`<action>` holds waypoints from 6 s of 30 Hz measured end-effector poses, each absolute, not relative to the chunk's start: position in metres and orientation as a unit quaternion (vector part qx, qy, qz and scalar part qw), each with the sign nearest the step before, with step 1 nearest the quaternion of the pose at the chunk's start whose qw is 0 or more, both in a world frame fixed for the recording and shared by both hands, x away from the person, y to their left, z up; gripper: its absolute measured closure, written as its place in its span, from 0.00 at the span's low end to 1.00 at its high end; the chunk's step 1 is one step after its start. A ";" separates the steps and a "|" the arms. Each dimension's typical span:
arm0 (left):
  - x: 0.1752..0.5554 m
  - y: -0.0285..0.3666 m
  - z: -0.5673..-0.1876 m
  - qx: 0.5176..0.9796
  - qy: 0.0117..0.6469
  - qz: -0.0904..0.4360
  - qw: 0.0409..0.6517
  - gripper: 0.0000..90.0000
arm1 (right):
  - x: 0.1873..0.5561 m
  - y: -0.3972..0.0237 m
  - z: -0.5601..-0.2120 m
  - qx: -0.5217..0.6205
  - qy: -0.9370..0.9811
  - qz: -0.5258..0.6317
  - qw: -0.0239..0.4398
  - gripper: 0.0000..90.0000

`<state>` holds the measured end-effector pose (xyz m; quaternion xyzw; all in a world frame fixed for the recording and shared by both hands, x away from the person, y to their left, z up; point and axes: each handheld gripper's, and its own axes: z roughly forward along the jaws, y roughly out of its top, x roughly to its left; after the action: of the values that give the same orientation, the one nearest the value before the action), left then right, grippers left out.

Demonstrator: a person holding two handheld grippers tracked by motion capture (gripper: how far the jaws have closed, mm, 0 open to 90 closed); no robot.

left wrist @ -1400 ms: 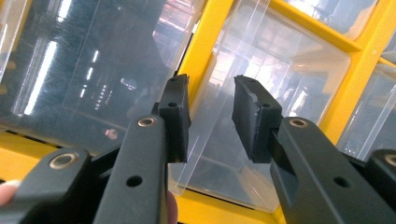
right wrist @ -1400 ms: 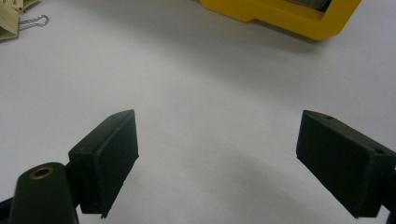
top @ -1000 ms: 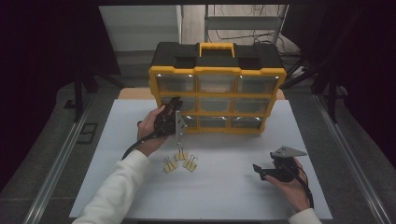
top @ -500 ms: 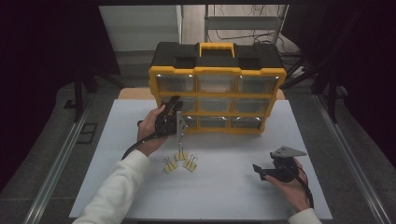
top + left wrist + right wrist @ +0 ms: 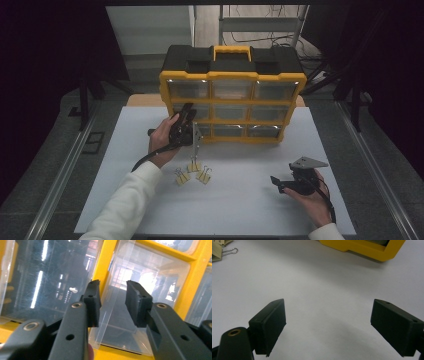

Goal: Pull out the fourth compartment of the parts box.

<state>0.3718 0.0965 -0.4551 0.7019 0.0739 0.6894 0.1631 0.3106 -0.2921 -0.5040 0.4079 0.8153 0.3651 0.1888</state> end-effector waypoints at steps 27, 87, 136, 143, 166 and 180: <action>0.364 0.099 -0.453 0.698 0.070 0.692 0.170 0.80 | 0.311 -0.293 -0.504 0.409 0.815 0.366 0.189 0.15; 0.343 0.104 -0.452 0.705 0.061 0.682 0.184 0.79 | 0.310 -0.294 -0.502 0.410 0.810 0.372 0.194 0.15; 0.323 0.104 -0.453 0.705 0.056 0.684 0.179 0.79 | 0.312 -0.294 -0.502 0.407 0.810 0.374 0.195 0.15; 0.320 0.103 -0.453 0.705 0.056 0.684 0.179 0.79 | 0.312 -0.294 -0.501 0.407 0.810 0.374 0.196 0.15; 0.310 0.104 -0.452 0.708 0.054 0.680 0.182 0.79 | 0.311 -0.294 -0.501 0.408 0.809 0.374 0.198 0.15; 0.305 0.104 -0.452 0.709 0.056 0.679 0.184 0.79 | 0.310 -0.294 -0.500 0.409 0.807 0.376 0.200 0.15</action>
<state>0.3053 0.1040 -0.4521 0.7090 0.0558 0.6785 0.1836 0.3104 -0.2940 -0.5000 0.4090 0.8071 0.3759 0.1998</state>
